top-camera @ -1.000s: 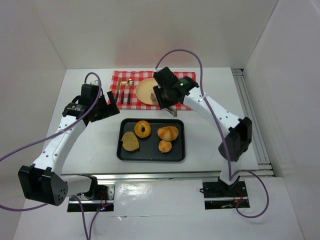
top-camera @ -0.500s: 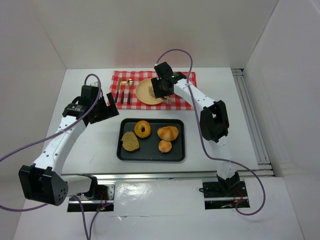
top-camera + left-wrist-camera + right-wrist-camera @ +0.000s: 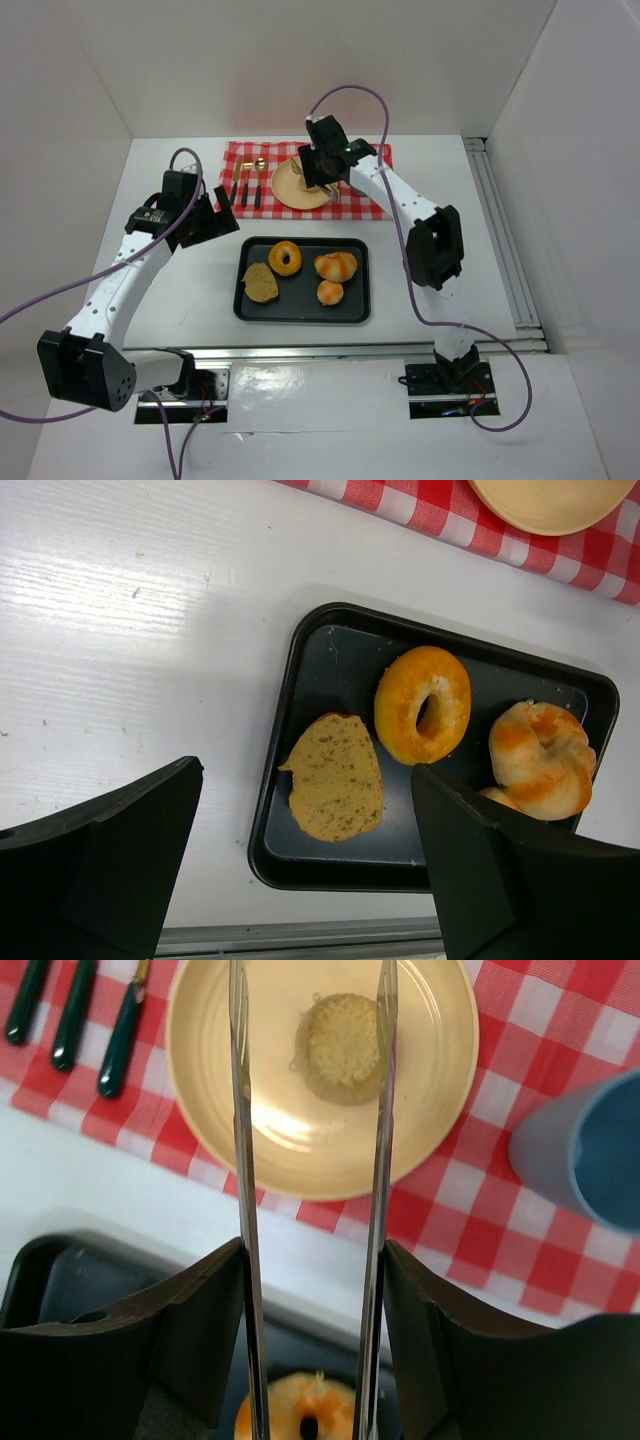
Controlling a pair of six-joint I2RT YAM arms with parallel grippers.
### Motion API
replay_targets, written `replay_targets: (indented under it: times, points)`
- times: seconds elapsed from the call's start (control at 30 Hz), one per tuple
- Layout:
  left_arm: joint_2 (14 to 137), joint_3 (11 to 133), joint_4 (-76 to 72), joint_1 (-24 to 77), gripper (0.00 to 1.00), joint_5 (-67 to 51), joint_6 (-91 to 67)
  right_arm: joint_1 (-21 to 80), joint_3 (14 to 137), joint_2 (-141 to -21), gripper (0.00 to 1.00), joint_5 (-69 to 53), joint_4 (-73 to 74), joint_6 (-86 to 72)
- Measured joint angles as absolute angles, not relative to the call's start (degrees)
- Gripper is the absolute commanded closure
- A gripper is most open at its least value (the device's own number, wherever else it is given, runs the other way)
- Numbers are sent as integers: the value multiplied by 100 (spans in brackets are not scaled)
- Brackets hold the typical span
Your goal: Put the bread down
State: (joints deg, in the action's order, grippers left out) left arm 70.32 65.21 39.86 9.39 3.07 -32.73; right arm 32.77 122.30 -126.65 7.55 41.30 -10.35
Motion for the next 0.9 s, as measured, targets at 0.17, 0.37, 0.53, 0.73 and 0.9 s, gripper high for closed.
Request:
replay_targets:
  times: [0.17,0.37,0.53,0.73,0.9]
  points:
    - [7030,6523,4001,932,1,311,-3221,3592,11015,-11179,39,1028,4139,-1061]
    - [7028,6523,4032,884,1,309,-3159,3894,9212,-8755,39,1149,4392,-1435]
    - [7028,6525,4027,880,1,257,-3159,4189,8038,-7575,40,902,5026,-2067]
    - [7030,6525,4027,880,1,174,-3157,5011,7330,-7400,40,672,5911,-2749]
    - [7030,6525,4027,880,1,113,-3157,5061,7216,-7255,37,753,6237,-3100]
